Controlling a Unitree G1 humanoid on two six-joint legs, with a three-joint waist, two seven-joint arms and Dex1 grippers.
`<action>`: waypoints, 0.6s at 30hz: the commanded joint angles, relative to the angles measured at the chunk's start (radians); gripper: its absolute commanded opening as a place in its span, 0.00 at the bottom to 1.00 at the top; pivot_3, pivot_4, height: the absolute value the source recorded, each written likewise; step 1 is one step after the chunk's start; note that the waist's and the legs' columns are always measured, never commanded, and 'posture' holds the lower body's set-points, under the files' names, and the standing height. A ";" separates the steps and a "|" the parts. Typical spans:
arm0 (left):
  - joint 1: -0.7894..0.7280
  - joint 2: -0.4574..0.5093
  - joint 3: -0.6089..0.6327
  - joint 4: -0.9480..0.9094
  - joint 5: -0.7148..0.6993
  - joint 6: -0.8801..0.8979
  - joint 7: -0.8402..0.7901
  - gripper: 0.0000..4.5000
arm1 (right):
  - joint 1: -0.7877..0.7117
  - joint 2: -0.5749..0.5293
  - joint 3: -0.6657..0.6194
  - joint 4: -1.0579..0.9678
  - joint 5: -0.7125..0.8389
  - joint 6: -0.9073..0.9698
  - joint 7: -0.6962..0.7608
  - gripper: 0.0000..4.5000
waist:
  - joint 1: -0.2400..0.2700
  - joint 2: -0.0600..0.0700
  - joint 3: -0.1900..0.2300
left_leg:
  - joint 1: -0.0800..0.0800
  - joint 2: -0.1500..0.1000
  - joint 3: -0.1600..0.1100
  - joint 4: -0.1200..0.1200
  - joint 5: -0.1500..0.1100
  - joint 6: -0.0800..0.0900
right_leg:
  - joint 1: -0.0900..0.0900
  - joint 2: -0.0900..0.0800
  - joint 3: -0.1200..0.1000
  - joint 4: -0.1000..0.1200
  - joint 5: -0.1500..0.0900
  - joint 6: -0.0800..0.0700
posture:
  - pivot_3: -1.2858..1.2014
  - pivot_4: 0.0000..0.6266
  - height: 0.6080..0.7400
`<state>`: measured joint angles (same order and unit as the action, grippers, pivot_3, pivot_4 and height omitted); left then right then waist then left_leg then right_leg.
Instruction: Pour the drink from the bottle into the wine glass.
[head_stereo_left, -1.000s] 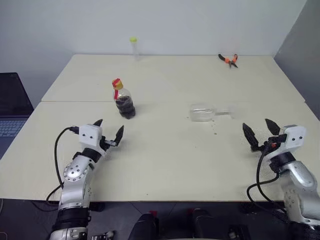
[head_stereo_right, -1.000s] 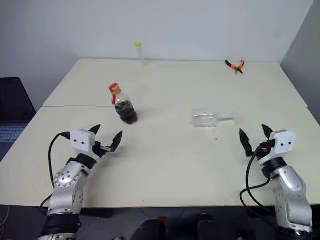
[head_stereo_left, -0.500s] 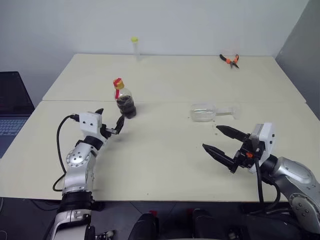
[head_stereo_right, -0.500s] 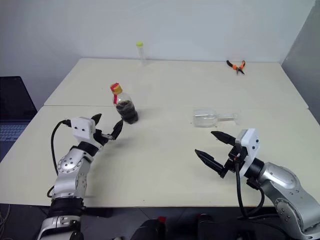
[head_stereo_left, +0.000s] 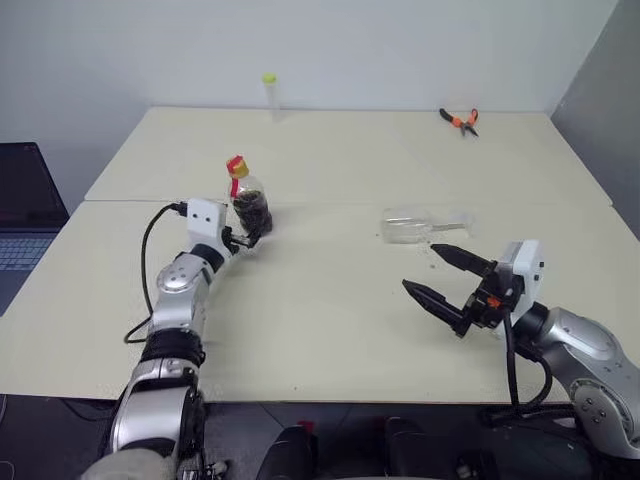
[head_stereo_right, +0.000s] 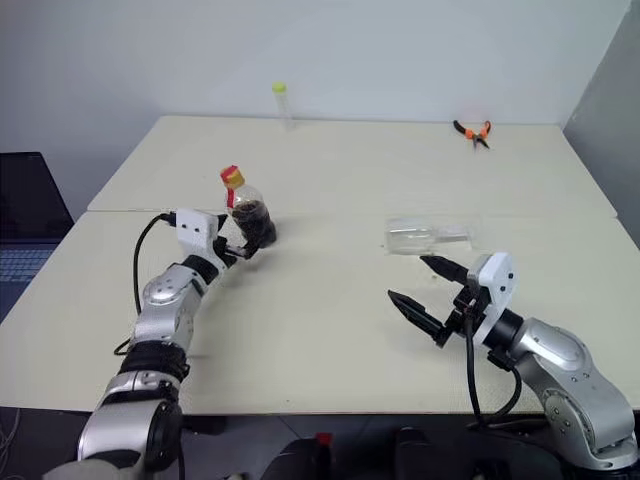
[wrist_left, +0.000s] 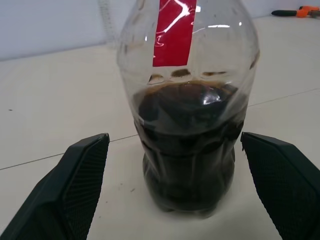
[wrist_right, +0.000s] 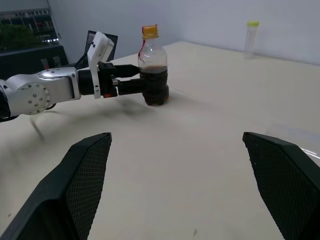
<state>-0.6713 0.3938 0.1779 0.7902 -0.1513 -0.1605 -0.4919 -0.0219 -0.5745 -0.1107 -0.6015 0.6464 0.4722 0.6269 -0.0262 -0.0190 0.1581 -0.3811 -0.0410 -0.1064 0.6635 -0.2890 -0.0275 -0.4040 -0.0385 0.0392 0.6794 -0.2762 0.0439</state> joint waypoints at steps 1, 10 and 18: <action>-0.077 0.000 -0.005 0.087 0.012 -0.063 -0.008 0.99 | -0.028 0.003 -0.001 -0.010 -0.012 -0.022 0.001 1.00 | 0.000 0.000 0.000 | 0.000 0.000 0.000 0.000 0.000 0.000 | 0.000 0.000 0.000 0.000 0.000 0.000 | 0.52 0.24 1.00; -0.218 -0.022 0.006 0.322 0.019 -0.126 0.013 0.99 | -0.074 0.004 0.006 -0.010 -0.010 0.001 -0.025 1.00 | -0.002 -0.001 0.001 | -0.001 0.000 0.000 0.000 0.000 0.000 | -0.001 0.000 0.000 0.000 0.000 0.000 | 0.52 0.24 1.00; -0.258 -0.028 0.021 0.400 0.019 -0.145 0.031 0.71 | -0.086 0.008 0.009 -0.005 -0.016 0.002 -0.042 1.00 | -0.002 -0.002 0.001 | -0.001 0.000 0.000 0.000 0.000 0.000 | -0.001 0.000 0.000 0.000 0.000 0.000 | 0.52 0.24 1.00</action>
<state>-0.8976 0.3640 0.1910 1.1946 -0.1341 -0.2748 -0.4650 -0.0925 -0.5703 -0.0964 -0.5870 0.6373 0.4774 0.5881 -0.0280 -0.0205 0.1590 -0.3821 -0.0414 -0.1067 0.6637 -0.2890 -0.0276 -0.4049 -0.0385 0.0392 0.6797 -0.2762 0.0439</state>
